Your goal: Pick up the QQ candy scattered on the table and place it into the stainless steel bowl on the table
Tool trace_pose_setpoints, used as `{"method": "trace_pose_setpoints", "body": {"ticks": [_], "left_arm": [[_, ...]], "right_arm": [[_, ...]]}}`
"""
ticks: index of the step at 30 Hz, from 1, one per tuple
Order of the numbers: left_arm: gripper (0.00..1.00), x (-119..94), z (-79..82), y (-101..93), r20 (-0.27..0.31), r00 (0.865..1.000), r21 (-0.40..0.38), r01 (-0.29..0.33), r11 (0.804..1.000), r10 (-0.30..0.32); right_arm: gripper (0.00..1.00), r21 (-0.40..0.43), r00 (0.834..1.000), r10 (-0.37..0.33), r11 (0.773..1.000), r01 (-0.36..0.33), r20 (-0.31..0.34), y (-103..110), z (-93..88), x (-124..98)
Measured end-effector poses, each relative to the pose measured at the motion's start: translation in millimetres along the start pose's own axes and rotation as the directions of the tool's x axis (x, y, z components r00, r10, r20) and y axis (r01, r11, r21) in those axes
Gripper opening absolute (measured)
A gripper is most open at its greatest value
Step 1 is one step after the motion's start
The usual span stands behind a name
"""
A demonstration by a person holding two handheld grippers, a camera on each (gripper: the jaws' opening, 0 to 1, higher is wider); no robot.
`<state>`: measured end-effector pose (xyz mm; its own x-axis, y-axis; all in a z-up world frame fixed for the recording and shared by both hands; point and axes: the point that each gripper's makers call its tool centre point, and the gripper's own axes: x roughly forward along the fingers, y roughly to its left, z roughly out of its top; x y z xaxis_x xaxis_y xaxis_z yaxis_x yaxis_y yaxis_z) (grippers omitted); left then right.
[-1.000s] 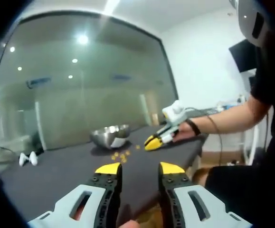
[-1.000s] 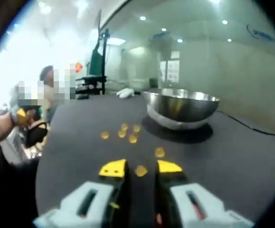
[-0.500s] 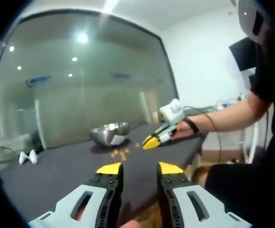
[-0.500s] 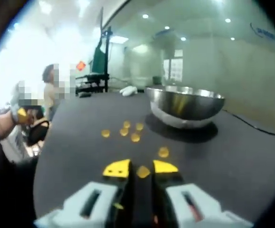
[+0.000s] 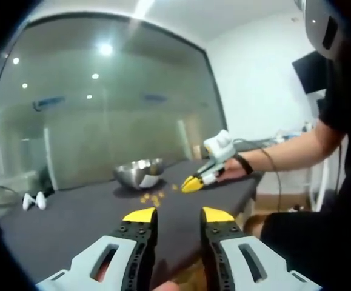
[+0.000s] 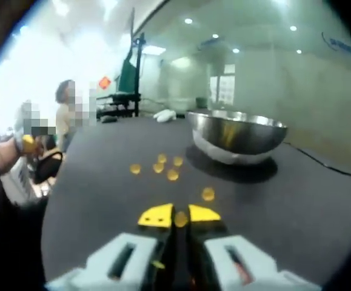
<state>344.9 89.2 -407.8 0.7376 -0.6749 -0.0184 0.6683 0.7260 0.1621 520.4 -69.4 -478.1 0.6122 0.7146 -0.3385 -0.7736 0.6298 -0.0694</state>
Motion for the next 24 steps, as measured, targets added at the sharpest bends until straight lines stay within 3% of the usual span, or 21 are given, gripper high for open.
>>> {"method": "trace_pose_setpoints", "body": {"ticks": [11, 19, 21, 23, 24], "left_arm": [[0.30, -3.1, 1.7, 1.7, 0.007, 1.000, -0.002, 0.000, 1.000, 0.000], [0.30, -5.2, 3.0, 4.3, 0.013, 1.000, -0.004, -0.006, 1.000, 0.006], [0.30, -4.8, 2.7, 2.9, 0.016, 1.000, -0.008, -0.004, 1.000, 0.004], [0.30, -3.7, 0.6, 0.2, 0.010, 1.000, -0.004, 0.002, 1.000, -0.002], [0.30, -3.3, 0.0, -0.8, 0.009, 1.000, -0.004, 0.004, 1.000, -0.004]], "right_arm": [[0.09, 0.020, 1.000, -0.015, 1.000, 0.015, 0.005, -2.3, 6.7, -1.9], [0.09, -0.022, 0.997, -0.004, 1.000, 0.006, 0.076, -7.7, 58.3, -7.6], [0.09, -0.070, 0.995, -0.019, 0.997, 0.026, 0.095, -16.1, 78.4, -5.1], [0.09, -0.113, 0.986, -0.074, 0.989, 0.091, 0.148, -31.6, 103.7, -4.0], [0.09, -0.112, 0.985, -0.068, 0.990, 0.086, 0.160, -34.3, 113.6, -2.5]]}}
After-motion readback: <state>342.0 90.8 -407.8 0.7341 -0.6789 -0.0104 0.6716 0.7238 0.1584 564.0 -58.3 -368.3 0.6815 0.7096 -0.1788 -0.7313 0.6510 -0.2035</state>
